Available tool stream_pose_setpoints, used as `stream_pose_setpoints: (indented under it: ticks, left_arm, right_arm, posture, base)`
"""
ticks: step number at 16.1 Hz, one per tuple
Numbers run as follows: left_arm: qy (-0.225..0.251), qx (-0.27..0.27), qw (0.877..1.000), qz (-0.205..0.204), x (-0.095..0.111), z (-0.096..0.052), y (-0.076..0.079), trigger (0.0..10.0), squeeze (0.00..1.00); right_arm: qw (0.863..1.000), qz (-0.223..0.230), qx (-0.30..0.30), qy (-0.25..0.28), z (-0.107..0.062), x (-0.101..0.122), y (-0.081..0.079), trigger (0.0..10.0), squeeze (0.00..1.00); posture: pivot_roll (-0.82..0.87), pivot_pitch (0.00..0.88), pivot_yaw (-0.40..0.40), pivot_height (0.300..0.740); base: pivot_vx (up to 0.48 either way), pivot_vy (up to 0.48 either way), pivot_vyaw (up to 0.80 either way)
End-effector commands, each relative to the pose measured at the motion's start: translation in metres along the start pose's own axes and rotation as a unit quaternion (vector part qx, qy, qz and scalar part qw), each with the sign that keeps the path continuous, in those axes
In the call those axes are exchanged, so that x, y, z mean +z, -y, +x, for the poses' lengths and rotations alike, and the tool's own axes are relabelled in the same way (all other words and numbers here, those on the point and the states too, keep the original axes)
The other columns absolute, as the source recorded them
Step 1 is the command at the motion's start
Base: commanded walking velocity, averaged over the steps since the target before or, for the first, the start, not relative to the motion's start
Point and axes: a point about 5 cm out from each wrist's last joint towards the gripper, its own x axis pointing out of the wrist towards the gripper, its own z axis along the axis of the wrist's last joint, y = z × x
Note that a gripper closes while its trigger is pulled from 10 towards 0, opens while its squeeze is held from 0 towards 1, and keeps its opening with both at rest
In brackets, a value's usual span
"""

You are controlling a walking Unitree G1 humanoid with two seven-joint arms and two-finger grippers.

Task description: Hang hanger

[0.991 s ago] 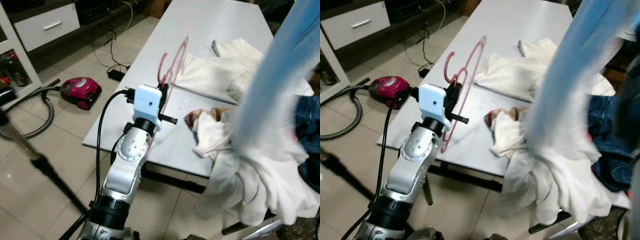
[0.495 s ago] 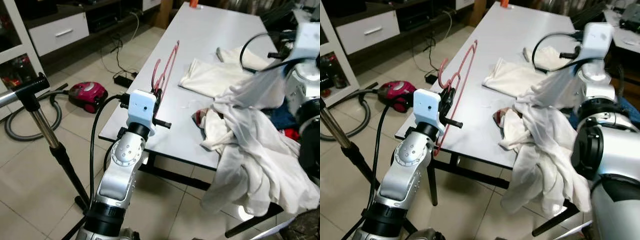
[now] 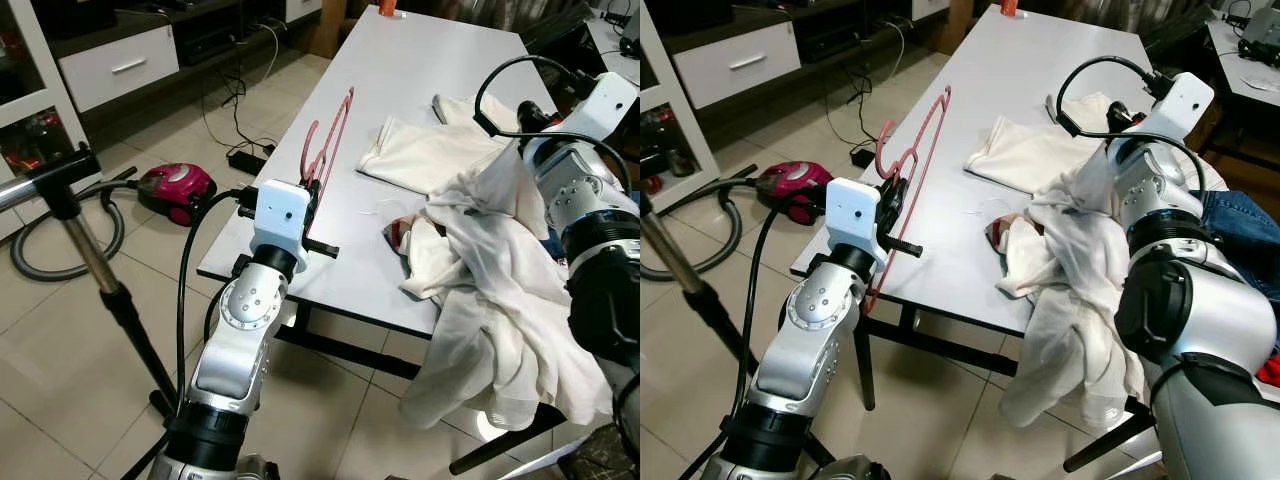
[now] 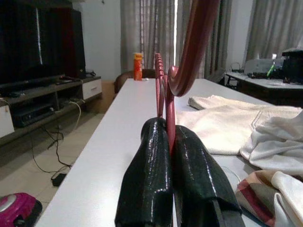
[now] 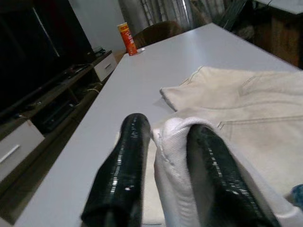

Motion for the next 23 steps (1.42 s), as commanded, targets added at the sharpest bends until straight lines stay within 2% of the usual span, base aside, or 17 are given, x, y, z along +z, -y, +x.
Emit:
stream_pose_setpoints:
  ticks: [1, 2, 6, 9, 11, 12, 13, 14, 15, 18, 19, 20, 21, 22, 23]
  left_arm:
    - [0.002, -0.005, 1.000, 0.004, 0.003, 0.004, 0.002, 10.0, 0.00]
    - [0.001, -0.005, 1.000, 0.004, 0.003, 0.004, 0.002, 10.0, 0.00]
    - [-0.005, -0.009, 1.000, 0.007, 0.001, 0.003, 0.001, 10.0, 0.00]
    - [-0.010, -0.015, 1.000, 0.009, -0.001, 0.001, 0.000, 10.0, 0.00]
    - [-0.017, -0.026, 1.000, 0.003, -0.003, -0.003, 0.000, 10.0, 0.00]
    - [-0.018, -0.026, 0.999, 0.001, -0.003, -0.003, 0.000, 10.0, 0.00]
    - [-0.022, -0.029, 0.999, -0.003, -0.005, -0.003, 0.000, 10.0, 0.00]
    - [-0.025, -0.034, 0.999, -0.007, -0.006, -0.002, 0.001, 10.0, 0.00]
    - [-0.026, -0.044, 0.999, -0.010, -0.006, -0.001, 0.004, 10.0, 0.00]
    - [-0.031, -0.064, 0.997, -0.019, -0.007, 0.000, 0.007, 10.0, 0.00]
    - [-0.032, -0.066, 0.997, -0.010, -0.008, 0.000, 0.006, 10.0, 0.00]
    - [-0.038, -0.059, 0.998, -0.004, -0.011, 0.000, 0.003, 10.0, 0.00]
    - [-0.037, -0.052, 0.998, 0.000, -0.013, 0.000, 0.001, 10.0, 0.00]
    - [-0.035, -0.044, 0.998, 0.000, -0.013, -0.001, -0.001, 10.0, 0.00]
    - [-0.032, 0.001, 0.999, -0.014, -0.017, -0.009, -0.014, 10.0, 0.00]
  right_arm:
    - [0.999, 0.025, 0.020, 0.000, 0.002, 0.007, -0.012, 10.0, 1.00]
    - [1.000, 0.018, 0.024, -0.006, 0.002, 0.006, -0.014, 10.0, 1.00]
    - [0.995, 0.000, 0.064, -0.079, -0.001, -0.029, -0.035, 10.0, 1.00]
    - [0.991, -0.053, 0.083, -0.095, -0.015, -0.045, -0.039, 10.0, 1.00]
    - [0.985, -0.086, 0.077, -0.131, -0.055, -0.062, -0.029, 10.0, 1.00]
    - [0.984, -0.088, 0.073, -0.136, -0.061, -0.064, -0.026, 10.0, 1.00]
    - [0.988, -0.023, 0.037, -0.147, -0.075, -0.061, -0.022, 10.0, 1.00]
    - [0.989, 0.044, 0.024, -0.137, -0.076, -0.054, -0.025, 10.0, 1.00]
    - [0.989, 0.085, 0.025, -0.122, -0.077, -0.047, -0.029, 10.0, 1.00]
    - [0.992, 0.023, 0.016, -0.126, -0.094, -0.041, -0.021, 10.0, 1.00]
    - [0.993, -0.019, 0.002, -0.115, -0.096, -0.038, -0.009, 10.0, 1.00]
    - [0.977, -0.214, -0.013, -0.023, -0.095, -0.031, 0.007, 10.0, 1.00]
    - [0.959, -0.281, -0.030, 0.022, -0.097, -0.033, 0.016, 10.0, 0.44]
    - [0.953, -0.297, -0.046, 0.050, -0.099, -0.032, 0.021, 10.0, 0.00]
    - [0.932, -0.345, -0.045, 0.102, -0.117, -0.049, 0.023, 10.0, 0.00]
  posture:
    - [0.07, 0.000, -0.051, 0.740]
    - [0.07, 0.000, -0.049, 0.740]
    - [0.06, 0.000, -0.049, 0.740]
    - [0.06, 0.000, -0.056, 0.740]
    - [0.04, 0.000, -0.067, 0.740]
    - [0.04, 0.000, -0.067, 0.740]
    - [0.04, 0.000, -0.067, 0.740]
    - [0.02, 0.000, -0.063, 0.740]
    - [0.02, 0.000, -0.063, 0.740]
    - [0.00, 0.000, -0.043, 0.740]
    - [-0.01, 0.000, -0.037, 0.740]
    - [-0.01, 0.000, -0.032, 0.740]
    - [-0.01, 0.000, -0.032, 0.740]
    - [-0.01, 0.000, -0.026, 0.740]
    - [-0.01, 0.000, -0.017, 0.740]
  base:
    - [0.000, 0.000, 0.00]
    - [0.000, 0.000, 0.00]
    - [0.000, 0.000, 0.00]
    - [0.000, 0.000, 0.00]
    - [0.000, 0.000, 0.00]
    - [0.000, 0.000, 0.00]
    - [0.000, 0.000, 0.00]
    - [0.000, 0.000, 0.00]
    - [0.000, 0.000, 0.00]
    - [0.000, 0.000, 0.00]
    - [0.000, 0.000, 0.00]
    - [0.000, 0.000, 0.00]
    - [0.000, 0.000, 0.00]
    - [0.000, 0.000, 0.00]
    - [0.000, 0.000, 0.00]
